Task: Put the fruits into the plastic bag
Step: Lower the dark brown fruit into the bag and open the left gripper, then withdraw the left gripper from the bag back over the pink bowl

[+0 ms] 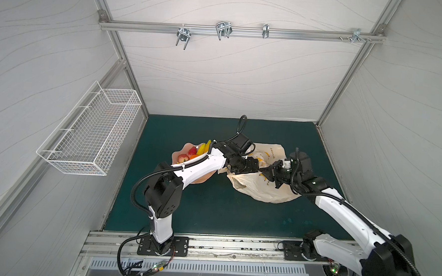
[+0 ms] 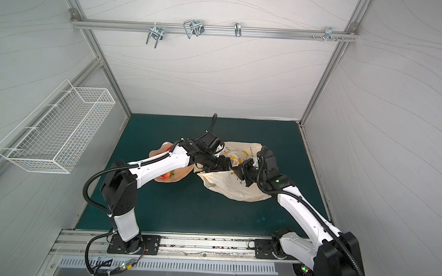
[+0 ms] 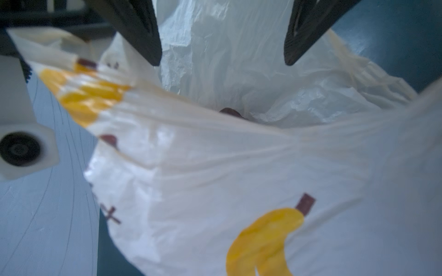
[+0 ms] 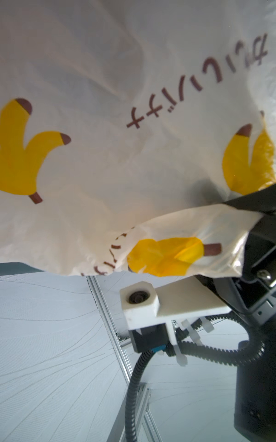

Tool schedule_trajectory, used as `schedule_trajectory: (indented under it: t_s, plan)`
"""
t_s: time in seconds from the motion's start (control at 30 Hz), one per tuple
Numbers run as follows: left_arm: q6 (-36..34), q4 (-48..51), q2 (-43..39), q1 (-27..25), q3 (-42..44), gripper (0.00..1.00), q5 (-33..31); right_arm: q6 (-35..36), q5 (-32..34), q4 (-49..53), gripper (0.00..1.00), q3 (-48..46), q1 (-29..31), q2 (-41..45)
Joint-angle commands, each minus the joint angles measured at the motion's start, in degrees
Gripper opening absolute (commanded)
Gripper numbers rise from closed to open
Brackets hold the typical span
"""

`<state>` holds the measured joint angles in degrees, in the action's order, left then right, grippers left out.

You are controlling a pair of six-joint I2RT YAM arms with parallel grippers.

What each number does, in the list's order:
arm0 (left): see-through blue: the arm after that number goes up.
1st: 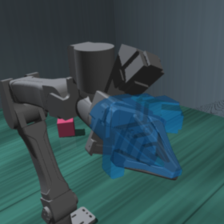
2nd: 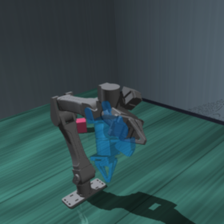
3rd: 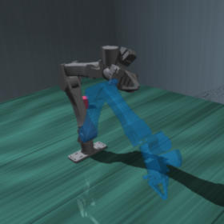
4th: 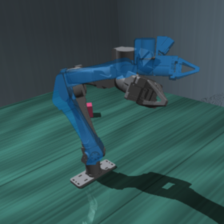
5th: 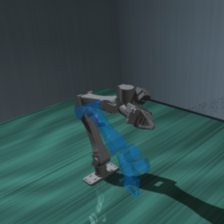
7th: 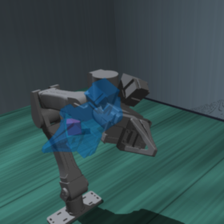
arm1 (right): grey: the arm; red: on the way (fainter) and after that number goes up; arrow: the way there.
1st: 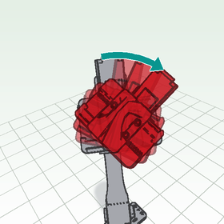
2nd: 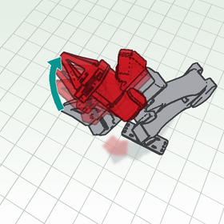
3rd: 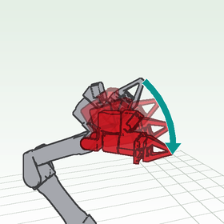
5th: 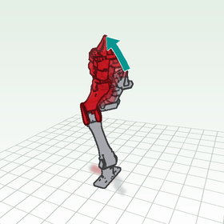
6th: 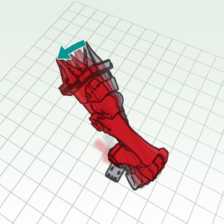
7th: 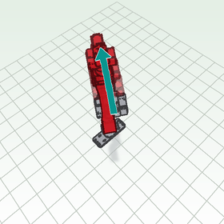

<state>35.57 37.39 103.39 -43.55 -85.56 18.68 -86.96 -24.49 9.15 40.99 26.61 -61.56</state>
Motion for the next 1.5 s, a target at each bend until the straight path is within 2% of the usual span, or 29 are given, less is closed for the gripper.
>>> schedule_trajectory:
  t_s: [0.0,0.4,0.57,0.67,0.87,1.0,1.2,1.47]
  plan:
    - [-5.77,6.72,-2.13,-0.07,-2.1,0.82,-2.26,-0.04,0.56,1.57,0.0,0.94,-0.25,0.05]
    - [-8.77,12.8,-11.67,4.76,3.01,0.82,-7.72,0.56,0.74,1.77,0.0,1.9,-0.37,-0.69]
    - [-11.5,16.19,-15.72,9.49,3.99,0.82,-10.15,0.46,0.9,1.61,0.0,1.9,-0.41,-0.93]
    - [-14.8,18.78,-16.89,11.84,3.57,0.83,-13.76,0.5,0.93,1.6,0.0,2.02,-0.42,-1.18]
    - [-18.19,23.32,-16.79,17.65,2.68,0.9,-20.46,0.61,1.02,1.58,0.0,2.15,-0.42,-1.2]
    - [-18.94,24.31,-16.17,20.89,2.59,0.94,-22.44,0.64,1.14,1.81,0.0,2.12,-0.42,-1.02]
    - [-18.88,23.44,-14.34,23.17,2.89,0.98,-24.31,0.65,1.38,1.89,0.0,2.11,-0.41,-0.8]
    - [-15.96,22.15,-8.85,25.35,2.6,0.98,-26.25,0.89,1.78,2.63,0.0,2.0,-0.42,-0.15]
